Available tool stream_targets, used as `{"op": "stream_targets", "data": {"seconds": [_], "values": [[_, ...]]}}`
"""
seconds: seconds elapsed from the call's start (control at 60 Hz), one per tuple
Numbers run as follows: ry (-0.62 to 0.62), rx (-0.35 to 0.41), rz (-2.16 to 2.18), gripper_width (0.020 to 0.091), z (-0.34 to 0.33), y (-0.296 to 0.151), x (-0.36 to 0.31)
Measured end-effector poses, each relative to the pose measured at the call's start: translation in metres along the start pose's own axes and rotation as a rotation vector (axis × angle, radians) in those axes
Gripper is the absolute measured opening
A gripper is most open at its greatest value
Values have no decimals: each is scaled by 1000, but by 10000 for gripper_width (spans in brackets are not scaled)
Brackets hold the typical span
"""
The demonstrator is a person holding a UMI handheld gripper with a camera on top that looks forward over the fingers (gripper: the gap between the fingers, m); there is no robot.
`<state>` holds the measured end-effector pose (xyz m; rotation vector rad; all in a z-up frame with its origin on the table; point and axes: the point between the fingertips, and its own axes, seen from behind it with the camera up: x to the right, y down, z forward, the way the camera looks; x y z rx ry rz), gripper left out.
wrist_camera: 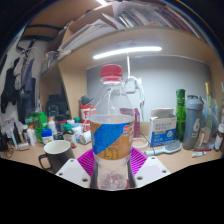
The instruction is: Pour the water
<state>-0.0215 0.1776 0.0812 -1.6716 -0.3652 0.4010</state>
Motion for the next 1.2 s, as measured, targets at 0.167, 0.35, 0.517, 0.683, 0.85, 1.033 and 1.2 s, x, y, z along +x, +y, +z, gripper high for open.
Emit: {"op": "stream_targets", "data": {"seconds": [0.167,0.35,0.517,0.683,0.85,1.033,1.2], "values": [[2,50,-34,453,-3,-1,-4],[20,-15,-42,616,-4,11,-1],[-3,-84,28,800,-40,23,-1],[68,-70,14,796,-115,11,17],[134,-41,-21,796,-207,-3,27],[79,1,115,796,-298,-9,4],[85,13,153,796,-352,-6,3]]}}
